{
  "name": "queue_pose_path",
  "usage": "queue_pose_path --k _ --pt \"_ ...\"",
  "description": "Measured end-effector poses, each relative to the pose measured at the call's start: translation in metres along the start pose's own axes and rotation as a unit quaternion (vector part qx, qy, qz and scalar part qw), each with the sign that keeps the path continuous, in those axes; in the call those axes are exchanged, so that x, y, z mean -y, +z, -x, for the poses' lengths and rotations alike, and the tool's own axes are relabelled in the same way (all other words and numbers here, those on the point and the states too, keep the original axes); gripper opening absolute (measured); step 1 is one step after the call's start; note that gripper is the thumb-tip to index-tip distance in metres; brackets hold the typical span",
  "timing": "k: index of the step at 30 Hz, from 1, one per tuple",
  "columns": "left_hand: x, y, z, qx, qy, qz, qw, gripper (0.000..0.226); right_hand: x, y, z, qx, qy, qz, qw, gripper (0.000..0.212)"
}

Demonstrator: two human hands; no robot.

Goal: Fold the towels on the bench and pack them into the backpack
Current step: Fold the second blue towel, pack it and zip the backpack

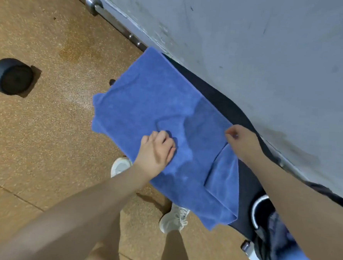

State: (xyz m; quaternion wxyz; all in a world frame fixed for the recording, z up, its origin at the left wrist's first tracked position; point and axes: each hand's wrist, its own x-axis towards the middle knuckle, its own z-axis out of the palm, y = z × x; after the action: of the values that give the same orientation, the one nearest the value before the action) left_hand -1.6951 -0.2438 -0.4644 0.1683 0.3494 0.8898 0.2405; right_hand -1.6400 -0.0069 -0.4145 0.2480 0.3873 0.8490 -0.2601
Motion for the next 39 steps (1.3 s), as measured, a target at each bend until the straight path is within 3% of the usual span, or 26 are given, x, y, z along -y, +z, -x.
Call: queue_pose_path --k 5,9,11,14,15,18,23,27,29,31,32,34,37,39 --pt "-0.093 0.056 0.029 0.111 0.018 -0.012 0.994 0.028 -0.086 0.010 0.048 0.077 0.032 0.046 0.995 0.019" --pt "-0.139 0.095 0.047 0.168 -0.151 0.051 0.973 0.037 -0.111 0.035 0.062 0.037 -0.095 0.061 0.993 0.029" --pt "-0.151 0.104 0.049 0.135 -0.229 0.091 0.960 0.037 -0.108 0.046 0.058 0.034 -0.177 0.111 0.977 0.041" --pt "-0.163 0.111 0.041 0.092 -0.320 0.177 0.926 0.017 -0.103 0.052 0.051 0.022 -0.272 0.063 0.960 0.046" --pt "-0.167 0.110 0.037 0.085 -0.345 0.237 0.904 0.009 -0.104 0.050 0.050 0.024 -0.286 0.041 0.957 0.049" --pt "-0.187 0.103 0.031 0.053 -0.367 0.416 0.831 0.021 -0.113 0.033 0.050 0.051 -0.295 -0.010 0.954 0.040" --pt "-0.231 0.090 0.035 0.061 -0.384 0.693 0.608 0.014 -0.135 -0.013 0.052 0.101 -0.274 -0.074 0.954 0.022" --pt "-0.254 0.098 0.034 0.042 -0.371 0.760 0.532 0.026 -0.151 -0.031 0.052 0.149 -0.195 -0.142 0.959 0.026" --pt "-0.257 0.100 0.031 0.033 -0.352 0.798 0.489 0.038 -0.162 -0.031 0.054 0.155 -0.197 -0.122 0.960 0.021" --pt "-0.252 0.099 0.027 0.037 -0.317 0.836 0.446 0.052 -0.174 -0.027 0.055 0.155 -0.216 -0.094 0.960 0.033" --pt "-0.250 0.099 0.024 0.042 -0.295 0.847 0.441 0.056 -0.180 -0.025 0.054 0.141 -0.234 -0.071 0.959 0.037" --pt "-0.249 0.099 0.021 0.053 -0.281 0.824 0.489 0.052 -0.191 -0.019 0.052 0.101 -0.274 -0.014 0.956 0.029" --pt "-0.248 0.111 0.027 0.037 -0.326 0.653 0.682 0.032 -0.206 -0.012 0.046 0.059 -0.269 0.028 0.961 0.018" --pt "-0.244 0.122 0.038 0.054 -0.325 0.526 0.784 0.029 -0.214 -0.011 0.043 0.013 -0.217 -0.006 0.976 0.019"
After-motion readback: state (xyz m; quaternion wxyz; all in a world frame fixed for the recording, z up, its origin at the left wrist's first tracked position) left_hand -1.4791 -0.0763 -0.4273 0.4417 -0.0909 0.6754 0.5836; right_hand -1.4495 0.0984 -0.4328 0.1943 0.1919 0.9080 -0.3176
